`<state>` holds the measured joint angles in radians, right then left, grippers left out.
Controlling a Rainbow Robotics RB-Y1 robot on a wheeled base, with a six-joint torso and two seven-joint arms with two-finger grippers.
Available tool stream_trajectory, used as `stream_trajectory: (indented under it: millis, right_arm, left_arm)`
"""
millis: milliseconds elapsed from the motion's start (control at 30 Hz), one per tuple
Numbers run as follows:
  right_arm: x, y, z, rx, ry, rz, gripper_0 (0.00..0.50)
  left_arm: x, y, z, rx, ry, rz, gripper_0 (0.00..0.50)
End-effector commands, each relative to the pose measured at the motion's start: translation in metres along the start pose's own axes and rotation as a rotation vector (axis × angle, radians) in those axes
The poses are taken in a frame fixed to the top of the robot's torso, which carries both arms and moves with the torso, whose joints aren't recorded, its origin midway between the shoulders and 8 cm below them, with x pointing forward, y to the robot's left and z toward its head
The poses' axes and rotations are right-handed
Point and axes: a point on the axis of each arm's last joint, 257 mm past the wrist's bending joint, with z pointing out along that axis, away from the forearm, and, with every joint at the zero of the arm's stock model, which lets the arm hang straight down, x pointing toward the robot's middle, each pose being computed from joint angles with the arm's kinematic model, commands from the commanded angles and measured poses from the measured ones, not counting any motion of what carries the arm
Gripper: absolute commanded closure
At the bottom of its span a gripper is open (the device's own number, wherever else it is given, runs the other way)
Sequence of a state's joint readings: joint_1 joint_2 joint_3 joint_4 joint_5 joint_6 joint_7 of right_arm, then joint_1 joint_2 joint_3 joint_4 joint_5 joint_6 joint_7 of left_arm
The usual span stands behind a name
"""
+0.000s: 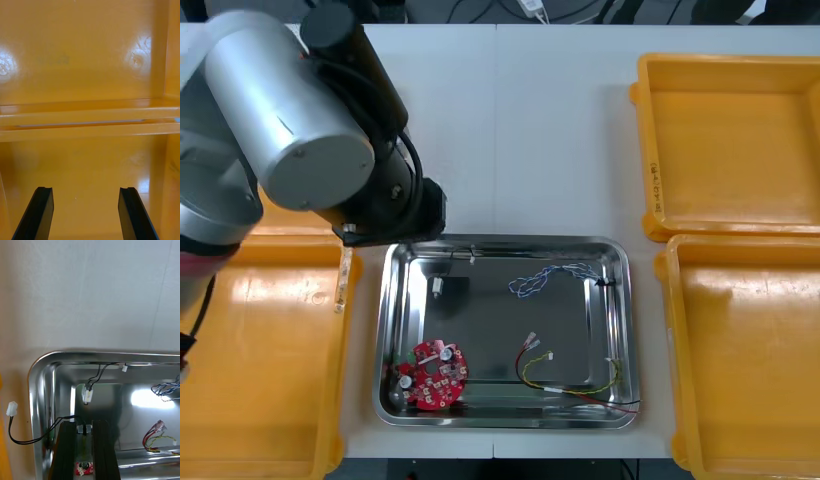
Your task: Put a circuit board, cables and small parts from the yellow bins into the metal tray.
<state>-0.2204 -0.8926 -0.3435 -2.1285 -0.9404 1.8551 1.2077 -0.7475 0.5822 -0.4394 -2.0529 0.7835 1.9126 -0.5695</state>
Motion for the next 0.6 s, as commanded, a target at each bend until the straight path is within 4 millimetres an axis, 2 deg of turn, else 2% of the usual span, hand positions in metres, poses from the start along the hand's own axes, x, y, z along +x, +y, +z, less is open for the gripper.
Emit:
stream_trajectory:
  millis: [33, 200, 300, 600]
  right_arm:
    - [0.001, 0.004, -0.002, 0.003, -0.008, -0.045, 0.000]
    - [0.001, 0.004, -0.002, 0.003, -0.008, -0.045, 0.000]
    - [0.001, 0.004, -0.002, 0.003, -0.008, -0.045, 0.000]
    - [0.001, 0.004, -0.002, 0.003, -0.008, -0.045, 0.000]
  left_arm:
    - [0.016, -0.015, 0.013, 0.017, -0.015, -0.063, 0.499]
    - [0.020, -0.019, 0.025, -0.010, -0.033, -0.047, 0.497]
    - [0.024, -0.023, 0.040, -0.026, -0.028, -0.036, 0.498]
    - [0.030, -0.028, 0.058, -0.044, -0.018, -0.027, 0.498]
